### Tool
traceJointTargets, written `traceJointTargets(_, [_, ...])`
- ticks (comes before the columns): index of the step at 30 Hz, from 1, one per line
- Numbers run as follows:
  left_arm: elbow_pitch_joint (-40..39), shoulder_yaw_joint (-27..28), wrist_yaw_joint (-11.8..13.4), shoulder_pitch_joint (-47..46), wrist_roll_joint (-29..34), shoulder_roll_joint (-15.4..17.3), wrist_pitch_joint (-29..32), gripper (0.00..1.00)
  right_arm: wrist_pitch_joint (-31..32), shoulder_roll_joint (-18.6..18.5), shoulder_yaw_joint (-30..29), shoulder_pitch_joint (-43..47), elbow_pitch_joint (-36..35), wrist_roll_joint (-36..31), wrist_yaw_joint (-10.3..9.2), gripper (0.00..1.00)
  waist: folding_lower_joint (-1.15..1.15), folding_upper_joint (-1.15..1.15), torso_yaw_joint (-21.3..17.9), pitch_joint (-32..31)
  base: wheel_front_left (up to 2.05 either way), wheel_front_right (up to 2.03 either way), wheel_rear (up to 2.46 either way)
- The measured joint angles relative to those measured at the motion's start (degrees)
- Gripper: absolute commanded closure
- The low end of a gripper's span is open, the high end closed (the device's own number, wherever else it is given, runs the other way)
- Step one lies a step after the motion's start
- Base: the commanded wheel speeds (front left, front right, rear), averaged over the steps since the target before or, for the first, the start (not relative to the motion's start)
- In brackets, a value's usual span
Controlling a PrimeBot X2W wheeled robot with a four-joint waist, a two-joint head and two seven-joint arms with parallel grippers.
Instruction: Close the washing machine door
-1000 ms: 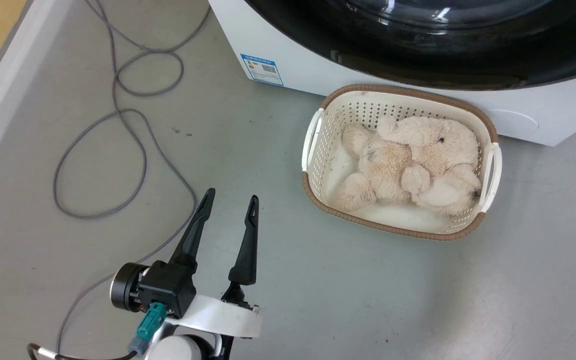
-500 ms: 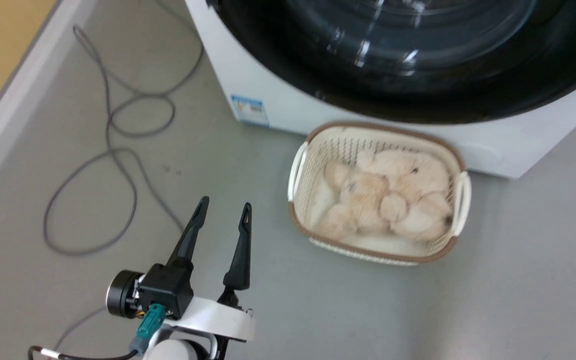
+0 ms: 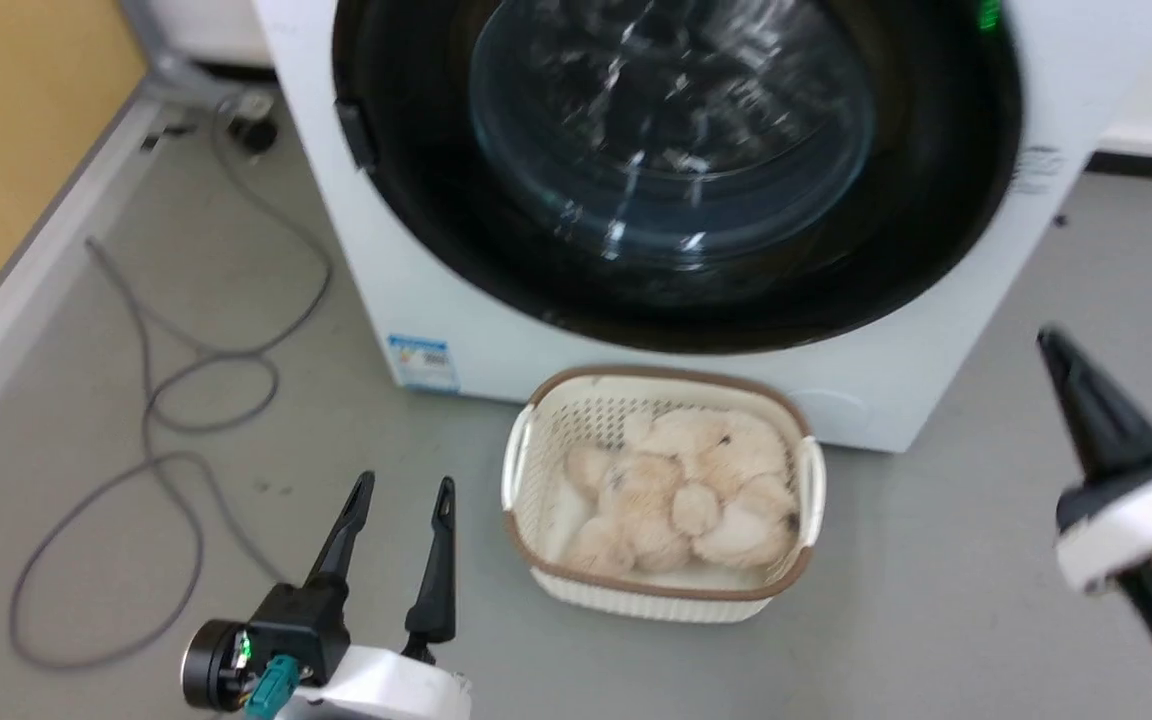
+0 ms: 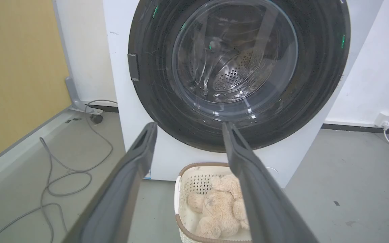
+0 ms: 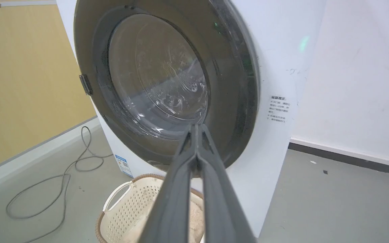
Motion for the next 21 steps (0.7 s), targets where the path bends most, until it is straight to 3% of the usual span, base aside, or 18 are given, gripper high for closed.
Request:
traceJointTargets(14, [1.86, 1.24, -1.04, 3.49, 0.4, 0.37, 0.0, 0.0, 1.82, 16.16, -17.13, 19.63, -11.93, -14.55, -0.01, 1.0, 0.0, 0.0, -3.86, -5.47, 0.0, 0.0, 0.0])
traceJointTargets(15, [2.0, 1.29, -1.1, 3.63, 0.4, 0.4, 0.0, 0.0, 2.12, 17.27, -18.2, 20.3, -12.62, -15.35, -0.01, 0.73, 0.0, 0.0, -3.89, -5.66, 0.0, 0.0, 0.0])
traceJointTargets(16, [2.13, 1.29, -1.11, 3.81, 0.41, 0.41, 0.0, 0.0, 2.25, 18.19, -18.87, 21.0, -13.26, -16.28, -0.01, 0.0, 0.0, 0.0, -3.9, -5.82, 0.0, 0.0, 0.0])
traceJointTargets(21, [2.74, 1.08, -1.54, 4.08, 0.7, 0.47, 0.0, 0.0, 3.99, 22.2, -21.81, 24.03, -15.6, -20.11, -0.01, 0.0, 0.0, 0.0, -3.75, -6.23, 0.0, 0.0, 0.0])
